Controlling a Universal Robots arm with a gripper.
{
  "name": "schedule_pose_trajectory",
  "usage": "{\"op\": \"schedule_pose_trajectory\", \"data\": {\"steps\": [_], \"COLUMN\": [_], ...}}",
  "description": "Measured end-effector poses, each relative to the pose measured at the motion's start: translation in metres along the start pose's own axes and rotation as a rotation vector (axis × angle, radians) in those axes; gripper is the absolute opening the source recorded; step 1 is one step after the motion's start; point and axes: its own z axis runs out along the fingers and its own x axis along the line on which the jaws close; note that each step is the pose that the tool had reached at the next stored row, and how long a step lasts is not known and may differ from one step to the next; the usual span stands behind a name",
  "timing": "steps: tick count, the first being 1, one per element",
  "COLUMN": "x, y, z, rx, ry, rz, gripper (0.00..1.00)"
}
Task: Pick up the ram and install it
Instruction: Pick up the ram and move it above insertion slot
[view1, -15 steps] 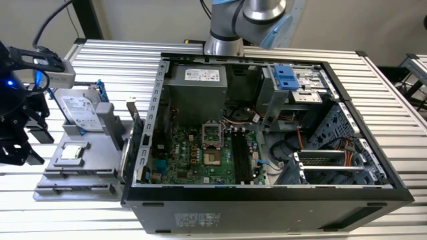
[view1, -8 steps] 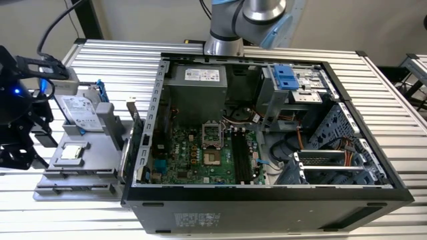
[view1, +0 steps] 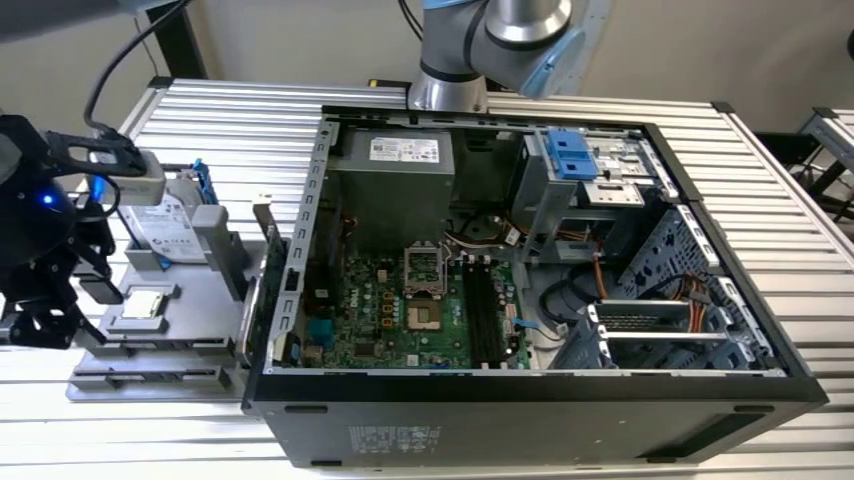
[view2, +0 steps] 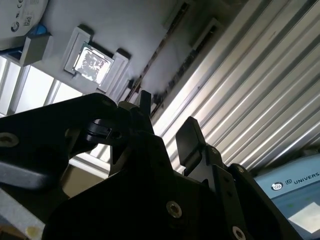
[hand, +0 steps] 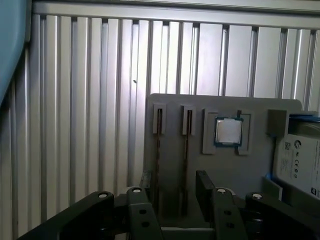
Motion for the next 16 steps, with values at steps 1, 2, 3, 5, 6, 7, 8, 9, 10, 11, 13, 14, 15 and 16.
{"op": "schedule_pose_trajectory", "data": {"steps": [1,2,3,5,6,7,8,9,10,11,13,14,15,16], "x": [0.0,0.0001,0.0001,0.0001,0.0001,0.0,0.0,0.0,0.0,0.0001,0.0002,0.0002,0.0002,0.0003], "y": [0.0,-0.0001,-0.0001,-0.0001,0.0,0.0,0.0002,0.0006,0.001,0.0013,0.0016,0.0016,0.0017,0.0016], "z": [0.0018,0.0036,0.0054,0.009,0.0109,0.0127,0.0145,0.0163,0.0182,0.02,0.0236,0.0255,0.0272,0.029], "rx": [0.0007,0.0012,0.0015,0.0026,0.0031,0.0033,0.0035,0.0036,0.0036,0.0038,0.0039,0.004,0.0041,0.0041], "ry": [0.0004,0.0009,0.0014,0.0026,0.0032,0.004,0.0048,0.0059,0.007,0.0079,0.0095,0.0101,0.0109,0.0117], "rz": [0.001,0.001,0.002,0.003,0.004,0.005,0.005,0.007,0.008,0.009,0.011,0.012,0.013,0.014], "gripper": [1.0,1.0,1.0,1.0,1.0,1.0,1.0,1.0,1.0,1.0,1.0,1.0,1.0,1.0]}}
